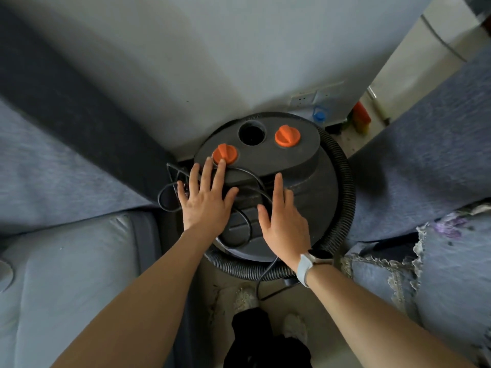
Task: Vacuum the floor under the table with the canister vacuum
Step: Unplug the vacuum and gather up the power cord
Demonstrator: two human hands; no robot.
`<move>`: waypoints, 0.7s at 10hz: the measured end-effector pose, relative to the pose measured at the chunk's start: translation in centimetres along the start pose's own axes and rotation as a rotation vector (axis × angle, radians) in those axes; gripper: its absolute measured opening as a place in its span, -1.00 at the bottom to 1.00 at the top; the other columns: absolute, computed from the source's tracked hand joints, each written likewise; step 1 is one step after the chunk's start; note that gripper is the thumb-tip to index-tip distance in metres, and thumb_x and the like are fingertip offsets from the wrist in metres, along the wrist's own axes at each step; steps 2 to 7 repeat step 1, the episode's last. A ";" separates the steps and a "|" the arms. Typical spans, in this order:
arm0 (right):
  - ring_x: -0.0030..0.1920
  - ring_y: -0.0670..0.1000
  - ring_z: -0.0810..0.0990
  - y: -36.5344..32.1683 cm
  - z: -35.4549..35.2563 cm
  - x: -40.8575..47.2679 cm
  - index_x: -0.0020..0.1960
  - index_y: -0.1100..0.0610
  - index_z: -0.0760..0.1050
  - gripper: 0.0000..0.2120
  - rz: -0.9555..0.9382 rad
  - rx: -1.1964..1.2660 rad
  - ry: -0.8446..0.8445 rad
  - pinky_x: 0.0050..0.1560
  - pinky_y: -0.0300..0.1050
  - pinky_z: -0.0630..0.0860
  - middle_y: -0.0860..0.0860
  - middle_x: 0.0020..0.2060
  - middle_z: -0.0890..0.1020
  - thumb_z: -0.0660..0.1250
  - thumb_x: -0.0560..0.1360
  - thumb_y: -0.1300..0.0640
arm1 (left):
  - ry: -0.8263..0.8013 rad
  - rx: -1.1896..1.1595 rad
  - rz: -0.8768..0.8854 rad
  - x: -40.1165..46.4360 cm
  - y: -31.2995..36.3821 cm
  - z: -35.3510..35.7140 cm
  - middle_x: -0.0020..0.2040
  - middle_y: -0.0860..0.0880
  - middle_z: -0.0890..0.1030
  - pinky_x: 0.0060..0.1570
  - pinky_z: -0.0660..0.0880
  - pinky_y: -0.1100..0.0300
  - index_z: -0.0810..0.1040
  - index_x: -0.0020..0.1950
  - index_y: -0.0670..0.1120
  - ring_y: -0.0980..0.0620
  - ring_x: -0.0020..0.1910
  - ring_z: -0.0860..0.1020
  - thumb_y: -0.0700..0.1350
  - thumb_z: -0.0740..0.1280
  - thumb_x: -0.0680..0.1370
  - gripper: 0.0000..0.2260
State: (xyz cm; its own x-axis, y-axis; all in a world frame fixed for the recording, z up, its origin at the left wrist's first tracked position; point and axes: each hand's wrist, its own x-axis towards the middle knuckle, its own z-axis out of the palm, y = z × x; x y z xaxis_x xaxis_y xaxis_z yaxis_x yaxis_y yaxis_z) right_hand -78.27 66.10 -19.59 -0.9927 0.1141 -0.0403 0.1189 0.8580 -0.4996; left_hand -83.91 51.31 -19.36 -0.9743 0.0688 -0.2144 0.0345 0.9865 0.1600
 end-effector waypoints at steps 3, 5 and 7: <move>0.25 0.08 0.44 0.5 -2.6 0.3 0.53 0.11 0.12 -0.35 0.167 0.344 -0.003 0.09 0.04 0.51 0.09 0.27 0.34 0.19 0.54 -0.11 | -0.022 0.022 0.010 -0.1 0.1 0.0 0.57 0.05 -0.07 0.46 -0.09 -0.21 -0.17 0.55 0.12 -0.05 0.54 -0.14 0.23 -0.01 0.60 -0.41; 0.25 0.08 0.44 0.5 -2.6 0.3 0.53 0.11 0.12 -0.35 0.167 0.344 -0.003 0.09 0.04 0.51 0.09 0.27 0.34 0.19 0.54 -0.11 | -0.022 0.022 0.010 -0.1 0.1 0.0 0.57 0.05 -0.07 0.46 -0.09 -0.21 -0.17 0.55 0.12 -0.05 0.54 -0.14 0.23 -0.01 0.60 -0.41; 0.25 0.08 0.44 0.5 -2.6 0.3 0.53 0.11 0.12 -0.35 0.167 0.344 -0.003 0.09 0.04 0.51 0.09 0.27 0.34 0.19 0.54 -0.11 | -0.022 0.022 0.010 -0.1 0.1 0.0 0.57 0.05 -0.07 0.46 -0.09 -0.21 -0.17 0.55 0.12 -0.05 0.54 -0.14 0.23 -0.01 0.60 -0.41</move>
